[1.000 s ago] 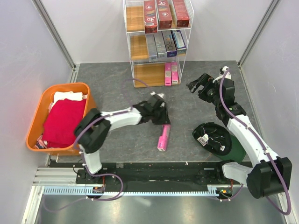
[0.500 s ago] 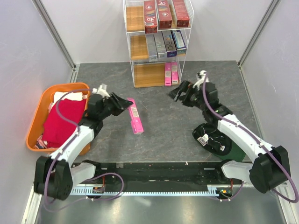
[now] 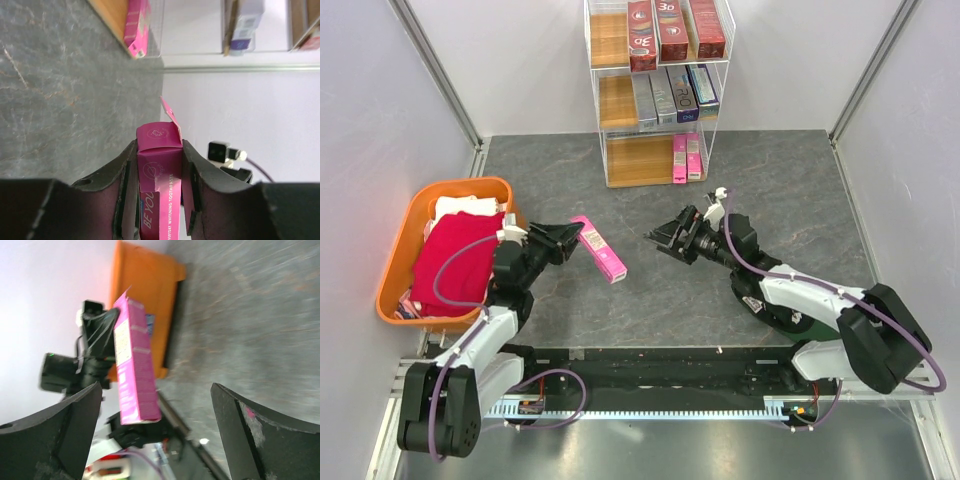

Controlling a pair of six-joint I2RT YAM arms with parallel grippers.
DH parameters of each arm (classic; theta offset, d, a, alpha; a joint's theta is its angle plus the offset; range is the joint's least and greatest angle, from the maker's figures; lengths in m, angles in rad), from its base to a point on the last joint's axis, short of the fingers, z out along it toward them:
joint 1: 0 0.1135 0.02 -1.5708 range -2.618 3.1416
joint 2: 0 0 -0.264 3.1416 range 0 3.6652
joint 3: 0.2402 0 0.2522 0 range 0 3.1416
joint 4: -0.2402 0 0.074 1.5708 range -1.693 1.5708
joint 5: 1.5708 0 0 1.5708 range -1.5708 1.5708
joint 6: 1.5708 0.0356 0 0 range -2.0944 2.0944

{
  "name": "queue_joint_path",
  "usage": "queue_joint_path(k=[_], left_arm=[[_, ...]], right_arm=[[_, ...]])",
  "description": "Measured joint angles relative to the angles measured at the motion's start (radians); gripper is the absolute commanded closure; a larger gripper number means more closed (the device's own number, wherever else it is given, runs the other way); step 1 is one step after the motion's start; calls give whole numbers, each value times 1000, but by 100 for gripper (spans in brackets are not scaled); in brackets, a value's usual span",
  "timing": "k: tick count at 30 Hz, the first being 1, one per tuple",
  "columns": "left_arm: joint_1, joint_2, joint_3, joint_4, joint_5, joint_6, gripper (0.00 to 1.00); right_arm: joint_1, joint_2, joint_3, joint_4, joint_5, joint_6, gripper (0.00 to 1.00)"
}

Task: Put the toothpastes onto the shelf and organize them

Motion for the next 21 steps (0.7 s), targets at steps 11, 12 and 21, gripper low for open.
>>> queue_joint_path(k=[11, 12, 21], left_arm=[[1, -72, -4, 32, -78, -22, 76], [1, -69, -4, 34, -77, -22, 76], [1, -42, -4, 39, -77, -22, 77]], right_arm=[[112, 179, -48, 330, -115, 255, 6], [123, 185, -48, 343, -122, 266, 6], [175, 273, -35, 494, -159, 351, 23]])
